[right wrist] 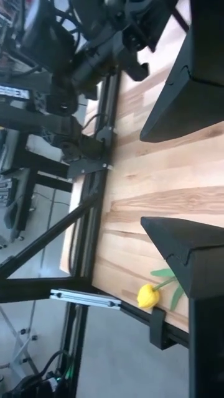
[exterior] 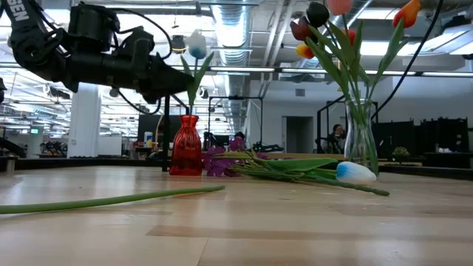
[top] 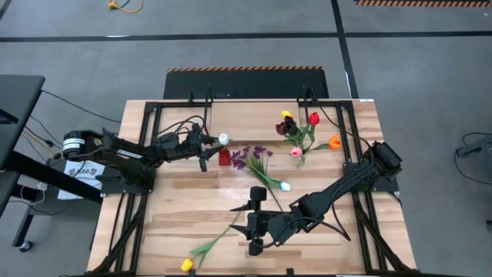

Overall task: Pick and place flowers into a vace then onto a shelf
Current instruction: Put the left white flower into the red vase, then put the white flower into the red vase

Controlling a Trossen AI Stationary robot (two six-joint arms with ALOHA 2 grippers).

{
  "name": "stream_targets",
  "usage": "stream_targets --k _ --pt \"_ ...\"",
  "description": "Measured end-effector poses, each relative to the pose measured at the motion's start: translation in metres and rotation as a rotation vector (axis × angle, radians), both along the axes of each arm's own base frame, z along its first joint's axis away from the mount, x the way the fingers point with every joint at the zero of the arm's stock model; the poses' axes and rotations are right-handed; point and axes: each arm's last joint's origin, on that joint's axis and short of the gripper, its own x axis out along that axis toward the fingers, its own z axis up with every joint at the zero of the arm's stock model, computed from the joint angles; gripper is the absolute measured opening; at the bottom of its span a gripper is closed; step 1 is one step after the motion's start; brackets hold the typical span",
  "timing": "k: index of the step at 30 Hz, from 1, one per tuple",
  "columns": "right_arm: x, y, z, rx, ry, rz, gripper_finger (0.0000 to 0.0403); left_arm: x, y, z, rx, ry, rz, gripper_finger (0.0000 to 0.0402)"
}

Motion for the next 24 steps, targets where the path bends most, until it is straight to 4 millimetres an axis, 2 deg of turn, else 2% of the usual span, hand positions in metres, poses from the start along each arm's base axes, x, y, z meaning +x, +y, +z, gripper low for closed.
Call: stream_targets --k 6,16,24 --pt "-0.003 -0.002 -0.007 0.026 0.06 -0.026 0.0201 -0.003 -0.001 -0.005 -0.055 0.08 0.002 0.0174" --pt "-0.015 -0.01 -0.011 0.103 0.193 -0.114 0.0201 -0.02 -0.008 0.003 -0.163 0.168 -0.01 0.0176" --pt "-0.045 -0.029 -0.029 0.134 0.49 -0.314 0.0191 -0.031 -0.029 0.023 -0.138 0.096 -0.104 0.0176"
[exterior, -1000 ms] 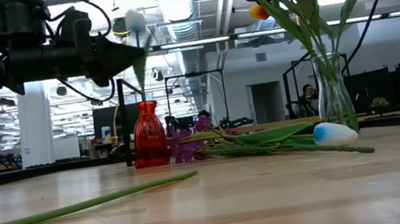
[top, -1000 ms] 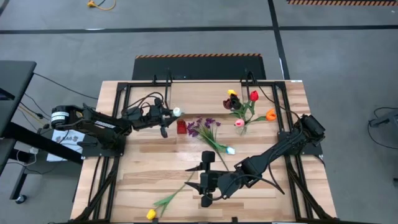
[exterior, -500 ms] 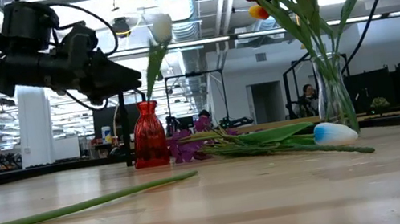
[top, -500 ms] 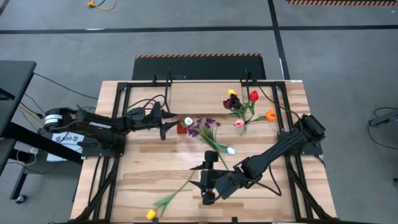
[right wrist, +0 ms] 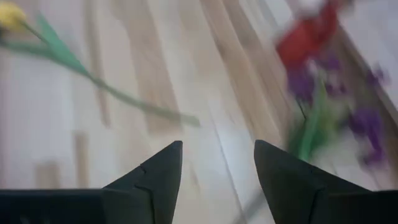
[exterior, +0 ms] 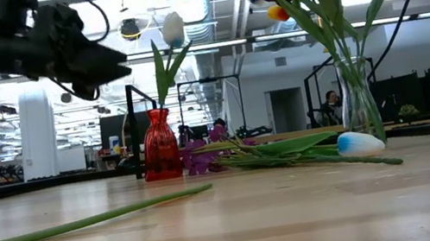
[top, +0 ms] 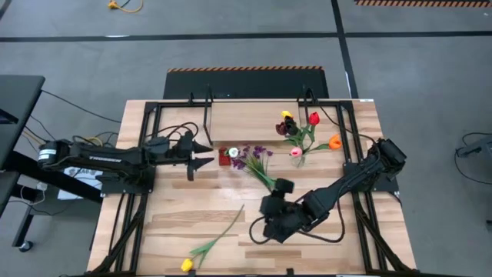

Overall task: Pick and place flowers into a vace then onto a shelf
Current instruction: Put the white flower into the red vase

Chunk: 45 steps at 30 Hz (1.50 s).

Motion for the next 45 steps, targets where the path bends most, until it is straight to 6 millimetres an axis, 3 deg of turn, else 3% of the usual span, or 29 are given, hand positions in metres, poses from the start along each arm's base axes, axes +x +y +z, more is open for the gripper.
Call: stream_targets --k 5,14,19,31,45 --pt "-0.016 -0.008 -0.011 0.024 0.176 -0.117 0.0187 -0.004 -0.013 0.008 0.008 -0.049 -0.064 0.0176" --pt "-0.026 -0.025 -0.045 0.001 0.299 -0.16 0.0189 -0.004 -0.03 0.009 0.036 -0.05 -0.072 0.0176" --pt "-0.024 -0.04 -0.071 -0.011 0.278 -0.182 0.0188 -0.004 -0.034 0.009 0.036 -0.053 -0.089 0.0176" --pt "-0.027 -0.062 -0.105 -0.045 0.209 -0.227 0.0185 -0.004 -0.033 0.009 0.037 -0.053 -0.077 0.0176" --pt "-0.027 -0.082 -0.12 -0.046 0.18 -0.281 0.0178 -0.004 -0.033 0.009 0.037 -0.053 -0.078 0.0176"
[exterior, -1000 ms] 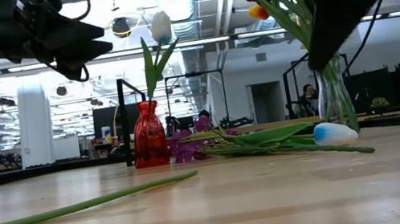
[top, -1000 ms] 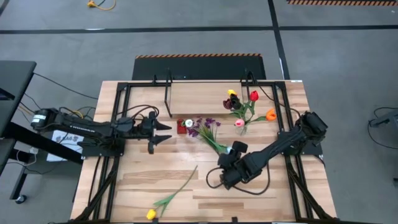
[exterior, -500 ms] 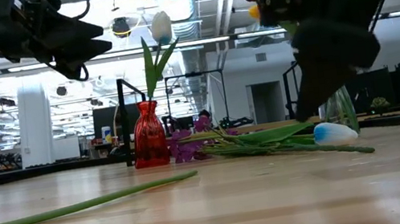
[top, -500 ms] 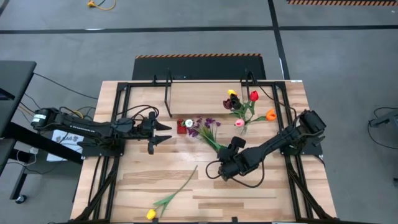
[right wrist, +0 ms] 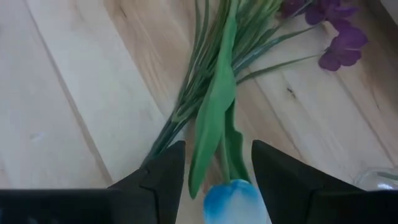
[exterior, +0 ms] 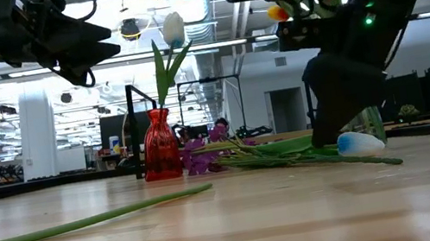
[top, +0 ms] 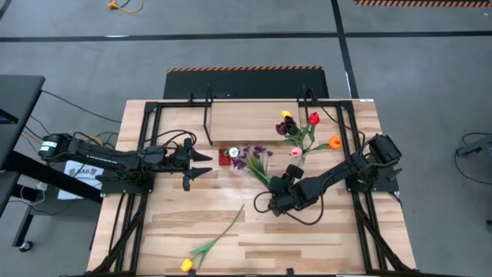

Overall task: Pick and place flowers into a vace then onto a shelf
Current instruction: Put the white flower into the red vase

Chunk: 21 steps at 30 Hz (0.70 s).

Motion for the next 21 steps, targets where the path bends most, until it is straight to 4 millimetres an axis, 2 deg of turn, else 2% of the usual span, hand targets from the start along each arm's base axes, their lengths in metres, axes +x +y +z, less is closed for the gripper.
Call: stream_targets --k 4,6,9,10,14,21 --pt "0.001 -0.004 0.0 0.004 0.007 -0.006 0.015 0.0 0.0 0.0 0.0 0.0 0.0 0.0176" --pt "0.002 -0.006 -0.001 0.031 0.022 -0.003 0.0111 0.0 0.0 0.0 0.0 0.0 0.0 0.0176" --pt "0.004 -0.01 -0.001 0.061 0.036 -0.005 0.0027 0.0 0.0 0.0 0.0 0.0 0.0 0.0176" --pt "0.004 -0.01 -0.001 0.061 0.037 -0.004 0.0015 0.0 0.0 0.0 0.0 0.0 0.0 0.0176" --pt "0.003 -0.007 -0.001 0.064 0.036 0.009 0.0003 0.0 0.0 0.0 0.0 0.0 -0.001 0.0176" --pt "-0.004 0.014 0.004 0.077 0.036 0.022 0.0001 0.0 0.0 0.0 -0.002 0.001 -0.008 0.0176"
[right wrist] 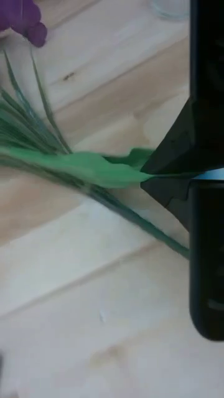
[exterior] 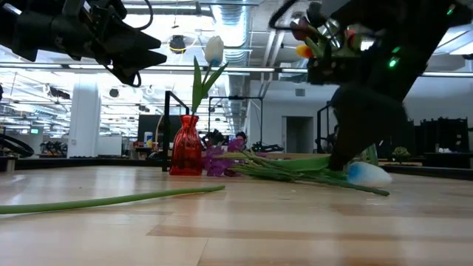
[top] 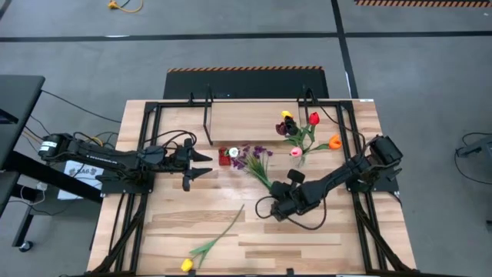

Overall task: Pick and place flowers into a vace then onto a shelf
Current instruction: Put the white flower into the red vase

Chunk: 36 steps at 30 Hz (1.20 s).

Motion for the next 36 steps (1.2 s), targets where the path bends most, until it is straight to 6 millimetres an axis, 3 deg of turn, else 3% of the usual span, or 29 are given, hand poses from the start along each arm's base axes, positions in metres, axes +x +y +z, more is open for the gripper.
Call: stream_targets --k 9,21,29,36 --pt "-0.007 0.038 0.033 0.0 0.037 0.036 0.0 0.0 -0.001 0.0 -0.015 0.0 -0.024 0.0176" --pt "-0.006 0.089 0.101 0.097 -0.001 0.227 0.0 -0.002 -0.02 0.0 0.036 -0.002 -0.136 0.0176" --pt "0.006 0.093 0.135 0.191 0.004 0.387 0.0 -0.001 -0.046 0.007 0.122 -0.01 -0.286 0.0176" --pt "0.02 0.078 0.153 0.227 0.017 0.462 0.0 0.018 -0.066 0.012 0.162 0.037 -0.311 0.0176"
